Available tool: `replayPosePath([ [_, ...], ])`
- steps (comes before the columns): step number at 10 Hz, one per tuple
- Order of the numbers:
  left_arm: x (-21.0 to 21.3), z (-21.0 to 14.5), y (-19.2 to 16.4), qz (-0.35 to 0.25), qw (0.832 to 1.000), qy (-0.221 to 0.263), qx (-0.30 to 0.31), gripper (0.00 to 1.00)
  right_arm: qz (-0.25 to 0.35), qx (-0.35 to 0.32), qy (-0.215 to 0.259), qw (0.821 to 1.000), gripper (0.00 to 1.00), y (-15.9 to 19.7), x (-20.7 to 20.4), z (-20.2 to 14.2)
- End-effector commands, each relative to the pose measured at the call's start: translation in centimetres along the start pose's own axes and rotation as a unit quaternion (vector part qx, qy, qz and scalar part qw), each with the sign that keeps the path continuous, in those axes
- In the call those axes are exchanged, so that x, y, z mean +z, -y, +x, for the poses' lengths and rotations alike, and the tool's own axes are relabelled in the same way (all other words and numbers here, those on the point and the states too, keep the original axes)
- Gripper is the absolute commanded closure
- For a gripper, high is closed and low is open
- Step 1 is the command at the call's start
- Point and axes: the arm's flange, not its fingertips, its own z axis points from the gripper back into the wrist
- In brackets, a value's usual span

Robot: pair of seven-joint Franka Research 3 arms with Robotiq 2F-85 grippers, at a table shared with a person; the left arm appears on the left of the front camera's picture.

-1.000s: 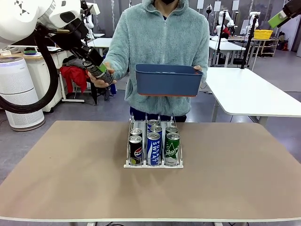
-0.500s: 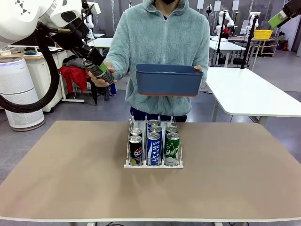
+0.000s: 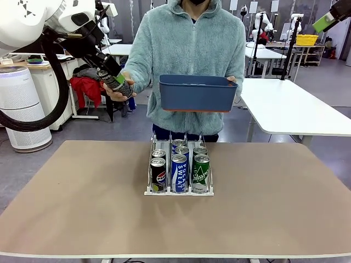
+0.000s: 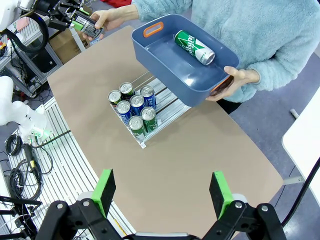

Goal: Fill the beverage cans into the dispenser.
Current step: Place the picked Pepsi coke in the line of the Automatic Can Dispenser with the same cans.

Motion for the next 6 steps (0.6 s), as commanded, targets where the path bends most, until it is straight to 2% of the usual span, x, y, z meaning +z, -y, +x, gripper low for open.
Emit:
replayPosePath([
  [1,0.00,-0.18,-0.17,-0.003,1.000,0.000,0.000,1.00,0.003,0.000,0.000,1.000,0.00,-0.02,-0.16,-0.07],
  [6,0.00,-0.18,-0.17,-0.003,1.000,0.000,0.000,1.00,0.003,0.000,0.000,1.000,0.00,-0.02,-0.16,-0.07],
])
